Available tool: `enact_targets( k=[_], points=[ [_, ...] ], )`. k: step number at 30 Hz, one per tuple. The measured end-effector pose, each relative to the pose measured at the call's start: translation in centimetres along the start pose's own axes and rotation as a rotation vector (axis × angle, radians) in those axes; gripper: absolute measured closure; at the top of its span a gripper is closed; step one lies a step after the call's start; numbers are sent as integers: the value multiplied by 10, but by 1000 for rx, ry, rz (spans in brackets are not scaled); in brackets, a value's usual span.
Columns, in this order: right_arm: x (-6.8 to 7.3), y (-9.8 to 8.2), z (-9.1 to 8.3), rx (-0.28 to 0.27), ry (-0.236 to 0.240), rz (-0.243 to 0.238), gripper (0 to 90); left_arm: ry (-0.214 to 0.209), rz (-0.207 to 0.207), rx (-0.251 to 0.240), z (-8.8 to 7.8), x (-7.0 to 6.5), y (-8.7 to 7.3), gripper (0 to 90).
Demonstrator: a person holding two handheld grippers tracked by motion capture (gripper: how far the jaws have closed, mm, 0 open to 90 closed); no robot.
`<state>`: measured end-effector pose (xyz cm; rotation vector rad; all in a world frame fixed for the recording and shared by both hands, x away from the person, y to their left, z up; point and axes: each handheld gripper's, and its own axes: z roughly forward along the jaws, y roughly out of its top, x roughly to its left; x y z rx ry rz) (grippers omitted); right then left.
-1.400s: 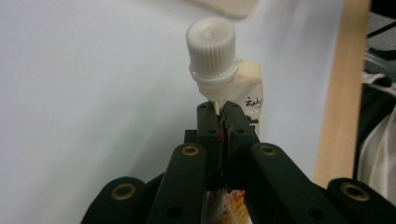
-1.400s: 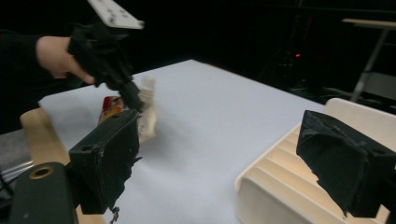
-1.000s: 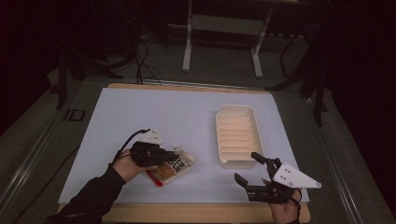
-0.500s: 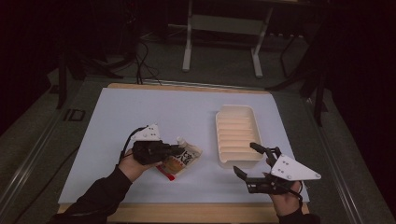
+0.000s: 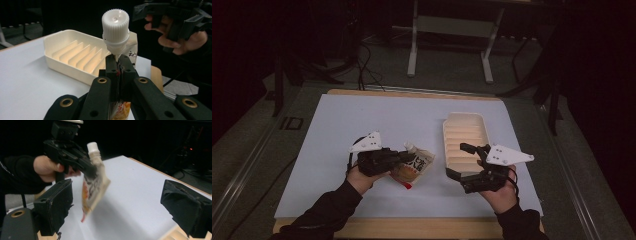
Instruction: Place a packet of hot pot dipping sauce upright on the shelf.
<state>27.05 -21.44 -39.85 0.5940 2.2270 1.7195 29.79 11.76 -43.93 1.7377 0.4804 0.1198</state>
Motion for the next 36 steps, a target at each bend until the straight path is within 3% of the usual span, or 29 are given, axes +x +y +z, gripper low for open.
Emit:
enact_targets(
  k=[8, 16, 21, 25, 30, 36],
  points=[
    [5, 2, 20, 43, 14, -49, 146, -7, 3, -30, 5, -3, 0, 881],
    [1, 4, 34, 64, 25, -4, 269, 2, -5, -66, 8, -6, 0, 882],
    [2, 4, 40, 86, 52, -7, 526, -5, -13, -86, 12, -7, 0, 881],
    [4, 4, 41, 100, 50, -35, 655, -6, -4, -88, 14, -8, 0, 881],
    [0, 6, 41, 107, 74, -13, 836, -9, -6, -95, 13, -9, 1, 880],
    [1, 12, 45, 152, 111, -31, 880, -16, -1, -86, 10, -6, 1, 875]
  ],
)
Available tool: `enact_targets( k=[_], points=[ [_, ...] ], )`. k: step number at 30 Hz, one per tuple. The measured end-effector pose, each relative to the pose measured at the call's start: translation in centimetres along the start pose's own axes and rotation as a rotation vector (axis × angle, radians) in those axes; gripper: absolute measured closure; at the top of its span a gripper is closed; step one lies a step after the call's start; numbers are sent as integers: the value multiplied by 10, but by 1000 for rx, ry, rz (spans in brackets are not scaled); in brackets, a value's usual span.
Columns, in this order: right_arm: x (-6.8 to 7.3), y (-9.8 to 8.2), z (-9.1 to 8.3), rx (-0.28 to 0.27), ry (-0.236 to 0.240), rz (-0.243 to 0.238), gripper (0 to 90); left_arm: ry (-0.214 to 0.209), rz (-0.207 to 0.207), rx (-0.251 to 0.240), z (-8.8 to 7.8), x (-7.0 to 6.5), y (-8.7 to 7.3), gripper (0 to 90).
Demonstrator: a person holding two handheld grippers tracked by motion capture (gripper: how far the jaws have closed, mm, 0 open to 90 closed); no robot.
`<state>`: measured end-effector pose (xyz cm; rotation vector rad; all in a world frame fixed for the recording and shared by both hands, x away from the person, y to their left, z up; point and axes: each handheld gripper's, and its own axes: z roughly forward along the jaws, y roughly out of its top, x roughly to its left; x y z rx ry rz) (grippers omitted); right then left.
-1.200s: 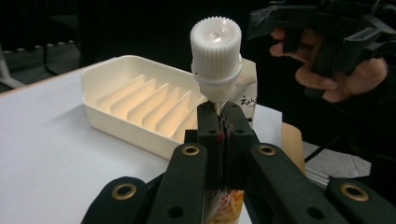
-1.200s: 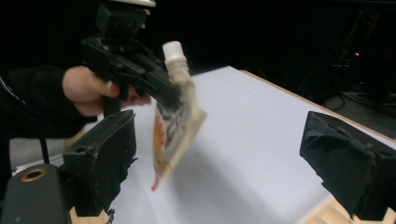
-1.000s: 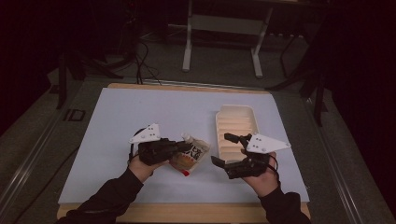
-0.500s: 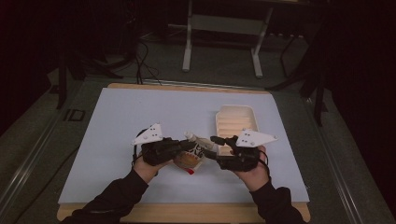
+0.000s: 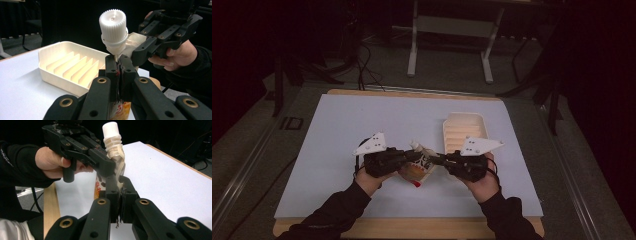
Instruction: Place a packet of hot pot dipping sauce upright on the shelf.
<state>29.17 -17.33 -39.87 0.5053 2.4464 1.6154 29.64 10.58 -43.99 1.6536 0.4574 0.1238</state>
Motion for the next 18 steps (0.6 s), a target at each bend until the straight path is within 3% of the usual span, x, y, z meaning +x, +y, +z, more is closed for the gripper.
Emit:
enact_targets(
  k=[6, 11, 12, 14, 15, 16, 18],
  points=[
    [-2, 7, 0, -4, 32, 3, 887, -8, 19, 27, -5, 1, 7, 858],
    [-2, 16, -1, 0, 40, -27, 889, 4, 44, 26, -8, 3, 11, 808],
    [-2, 17, -1, -1, 42, -25, 889, 22, 54, 21, -8, 2, 11, 801],
    [-3, 19, -2, 3, 39, -33, 889, 30, 52, 13, -9, 3, 12, 736],
    [-4, 20, -2, 7, 38, -37, 889, 33, 24, -2, -11, 3, 13, 736],
    [-6, 21, -4, 9, 31, -43, 889, 45, 21, -8, -12, 3, 13, 625],
    [-9, 21, -7, -1, 35, -42, 889, 36, 9, -22, -15, 5, 13, 524]
  ],
)
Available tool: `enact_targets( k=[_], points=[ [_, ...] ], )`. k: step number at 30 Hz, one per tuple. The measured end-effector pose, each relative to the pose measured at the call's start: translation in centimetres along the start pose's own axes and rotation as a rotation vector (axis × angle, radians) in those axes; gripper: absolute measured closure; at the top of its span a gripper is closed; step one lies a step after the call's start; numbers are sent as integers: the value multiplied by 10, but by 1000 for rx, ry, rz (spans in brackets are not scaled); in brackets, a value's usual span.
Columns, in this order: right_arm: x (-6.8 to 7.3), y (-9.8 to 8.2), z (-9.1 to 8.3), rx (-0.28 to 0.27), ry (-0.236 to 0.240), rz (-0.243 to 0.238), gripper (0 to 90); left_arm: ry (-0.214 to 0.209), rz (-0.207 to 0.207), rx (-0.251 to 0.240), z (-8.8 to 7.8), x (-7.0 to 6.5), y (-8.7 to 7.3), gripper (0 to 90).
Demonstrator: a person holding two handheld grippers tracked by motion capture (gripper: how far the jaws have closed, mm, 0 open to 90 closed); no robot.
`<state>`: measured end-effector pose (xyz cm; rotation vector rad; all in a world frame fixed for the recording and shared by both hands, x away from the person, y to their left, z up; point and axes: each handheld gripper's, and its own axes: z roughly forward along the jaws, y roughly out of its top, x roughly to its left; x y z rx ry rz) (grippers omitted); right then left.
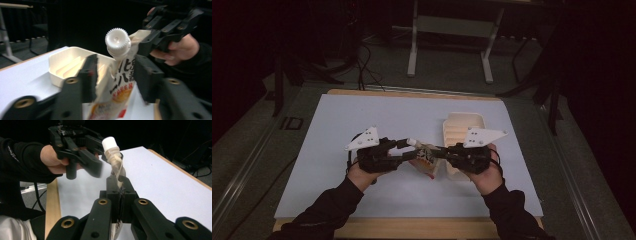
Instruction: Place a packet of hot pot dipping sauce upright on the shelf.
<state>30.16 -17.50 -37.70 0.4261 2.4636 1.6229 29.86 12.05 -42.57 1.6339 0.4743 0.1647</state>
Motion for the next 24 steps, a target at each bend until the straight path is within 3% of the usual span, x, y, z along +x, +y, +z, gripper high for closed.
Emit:
enact_targets(
  k=[2, 3, 6, 9, 12, 15, 17, 24],
  points=[
    [-1, 0, -2, -1, -3, -2, 889, 0, 0, 0, 0, 0, 0, 502],
    [-5, 1, -6, -11, -1, -7, 889, 14, -1, -32, -6, 2, -1, 348],
    [-11, 4, -11, -17, -1, -22, 889, 60, -15, 11, -10, 4, -1, 135],
    [-17, 9, -18, -29, 10, -38, 889, 93, -32, 38, -17, 5, -5, 134],
    [-25, 13, -26, -44, -5, -56, 888, 80, -86, 50, -24, 8, -11, 133],
    [-35, 17, -34, -49, -2, -77, 888, 92, -113, 67, -31, 11, -19, 133],
    [-44, 18, -39, -46, 17, -91, 888, 104, -123, 74, -34, 12, -23, 133],
    [-67, 13, -54, -31, -9, -103, 888, 140, -137, 85, -43, 14, -37, 104]
  ],
)
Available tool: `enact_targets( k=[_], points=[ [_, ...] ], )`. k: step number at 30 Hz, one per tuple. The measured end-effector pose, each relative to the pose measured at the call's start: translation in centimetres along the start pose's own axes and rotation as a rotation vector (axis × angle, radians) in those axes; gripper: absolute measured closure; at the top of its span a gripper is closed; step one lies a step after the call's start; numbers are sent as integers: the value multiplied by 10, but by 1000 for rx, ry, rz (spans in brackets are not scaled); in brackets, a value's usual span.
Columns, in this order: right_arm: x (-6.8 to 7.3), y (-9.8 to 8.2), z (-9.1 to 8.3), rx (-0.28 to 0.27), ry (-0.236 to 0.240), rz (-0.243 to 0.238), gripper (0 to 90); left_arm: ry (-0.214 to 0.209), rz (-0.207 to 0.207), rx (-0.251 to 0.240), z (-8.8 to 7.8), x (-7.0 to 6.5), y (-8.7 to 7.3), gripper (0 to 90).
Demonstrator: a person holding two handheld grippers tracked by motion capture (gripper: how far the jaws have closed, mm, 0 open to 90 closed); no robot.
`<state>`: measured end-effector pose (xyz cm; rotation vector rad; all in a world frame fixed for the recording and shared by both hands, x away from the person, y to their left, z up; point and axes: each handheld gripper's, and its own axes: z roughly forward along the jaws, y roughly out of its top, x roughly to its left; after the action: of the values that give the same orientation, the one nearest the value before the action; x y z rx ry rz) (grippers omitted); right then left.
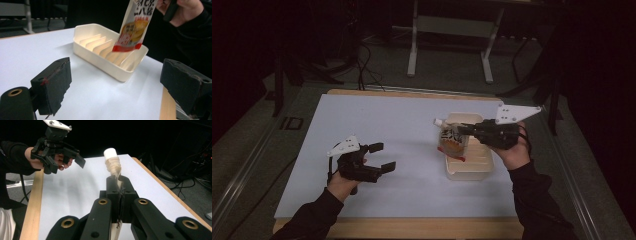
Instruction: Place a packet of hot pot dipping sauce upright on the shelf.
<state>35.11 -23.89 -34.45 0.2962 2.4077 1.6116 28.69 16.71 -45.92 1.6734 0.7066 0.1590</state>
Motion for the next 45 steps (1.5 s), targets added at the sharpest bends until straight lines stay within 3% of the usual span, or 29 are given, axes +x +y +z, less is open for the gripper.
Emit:
enact_targets(
  k=[8, 14, 16, 22, 26, 30, 37, 45],
  points=[
    [-20, -15, -8, 24, 12, 8, 887, 38, -6, 16, -2, 0, -8, 46],
    [-31, -26, -1, 91, 17, 23, 888, 50, 1, 30, -3, 0, -11, 41],
    [-33, -27, 0, 86, 13, 24, 887, 53, 0, 31, -3, 0, -12, 41],
    [-40, -26, 6, 119, -18, -16, 886, 57, 2, 31, -4, 0, -12, 41],
    [-44, -29, 11, 133, -18, -74, 882, 55, 0, 32, -4, 0, -13, 41],
    [-45, -36, 16, 125, 13, -66, 878, 54, -9, 29, -4, 1, -14, 41],
    [-47, -47, 15, 38, 25, -5, 877, 54, -18, 29, -4, 2, -15, 41],
    [-47, -65, 23, 93, 49, 34, 874, 51, -15, 42, -1, 2, -18, 41]
  ],
)
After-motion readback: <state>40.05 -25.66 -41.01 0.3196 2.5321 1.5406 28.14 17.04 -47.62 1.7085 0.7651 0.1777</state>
